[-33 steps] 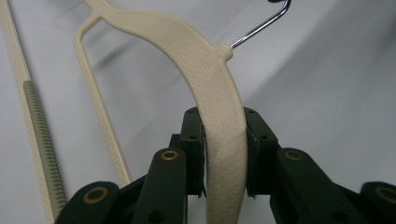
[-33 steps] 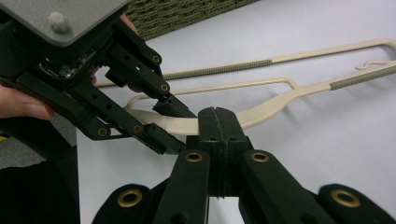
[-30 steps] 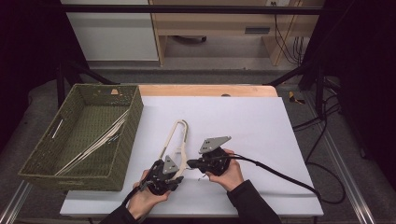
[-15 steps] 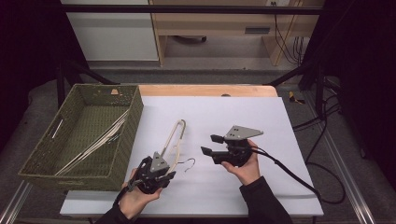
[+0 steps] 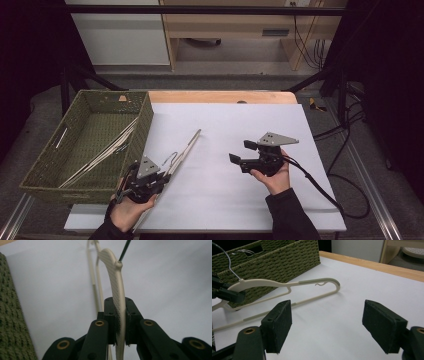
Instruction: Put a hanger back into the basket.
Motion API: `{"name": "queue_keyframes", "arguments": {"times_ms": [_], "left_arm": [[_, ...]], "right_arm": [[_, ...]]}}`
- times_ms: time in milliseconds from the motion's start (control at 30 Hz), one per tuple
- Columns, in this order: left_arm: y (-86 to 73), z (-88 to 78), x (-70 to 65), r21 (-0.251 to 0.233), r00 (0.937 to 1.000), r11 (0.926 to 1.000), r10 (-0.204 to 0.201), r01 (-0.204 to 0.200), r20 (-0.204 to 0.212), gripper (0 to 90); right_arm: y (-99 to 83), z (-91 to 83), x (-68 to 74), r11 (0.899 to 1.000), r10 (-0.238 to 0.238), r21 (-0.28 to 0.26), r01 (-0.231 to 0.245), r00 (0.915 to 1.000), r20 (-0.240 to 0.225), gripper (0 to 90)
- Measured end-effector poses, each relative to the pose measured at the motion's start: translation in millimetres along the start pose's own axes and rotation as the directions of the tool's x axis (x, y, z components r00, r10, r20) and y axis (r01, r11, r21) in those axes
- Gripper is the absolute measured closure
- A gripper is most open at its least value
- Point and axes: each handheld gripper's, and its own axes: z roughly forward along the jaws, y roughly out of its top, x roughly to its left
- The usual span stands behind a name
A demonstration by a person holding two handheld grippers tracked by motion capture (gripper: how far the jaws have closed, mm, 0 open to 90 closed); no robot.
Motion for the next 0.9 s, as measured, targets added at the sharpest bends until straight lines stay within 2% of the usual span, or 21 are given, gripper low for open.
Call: {"name": "queue_keyframes", "arguments": {"times_ms": [67,133,267,400,500,633,767,900], "left_arm": [[0.4,-3.4,2.6,-0.009,1.0,1.0,-0.003,0.003,0.006,85.6],[1.0,-5.6,2.9,-0.022,0.9983,0.9995,-0.019,0.021,0.054,85.9],[4.3,-14.2,-2.1,-0.046,0.9992,0.9989,0.014,-0.012,0.036,85.9],[9.6,-28.5,-0.1,-0.092,0.9965,0.9958,0.014,-0.006,0.083,86.0],[15.7,-43.6,1.2,-0.136,0.9961,0.9906,0.028,-0.017,0.084,86.0],[24.7,-61.0,3.6,-0.188,0.9947,0.9818,0.042,-0.024,0.093,86.0],[37.1,-75.3,4.5,-0.212,0.9942,0.976,0.069,-0.05,0.082,86.0],[51.0,-87.5,5.3,-0.235,0.9918,0.969,0.098,-0.076,0.082,86.1]], "right_arm": [[-0.2,-2.4,-0.9,1.0,0.001,-0.002,-0.001,1.0,0.002,23.4],[-0.5,-4.9,-1.8,1.0,0.005,-0.009,-0.005,1.0,0.002,22.6],[-2.3,-9.3,-3.6,1.0,-0.005,-0.001,0.005,0.9999,0.012,18.6],[-3.2,-15.9,-4.3,1.0,-0.007,-0.007,0.007,0.9996,0.027,15.5],[-3.4,-21.3,-3.4,1.0,-0.008,-0.014,0.008,0.9998,0.018,11.6],[-5.8,-27.0,-2.2,1.0,-0.018,-0.005,0.018,0.9989,0.043,6.7],[-11.9,-36.0,-6.0,1.0,-0.006,-0.003,0.006,0.9985,0.055,5.0],[-18.4,-46.9,-11.3,1.0,0.015,-0.024,-0.013,0.997,0.076,3.8]]}}
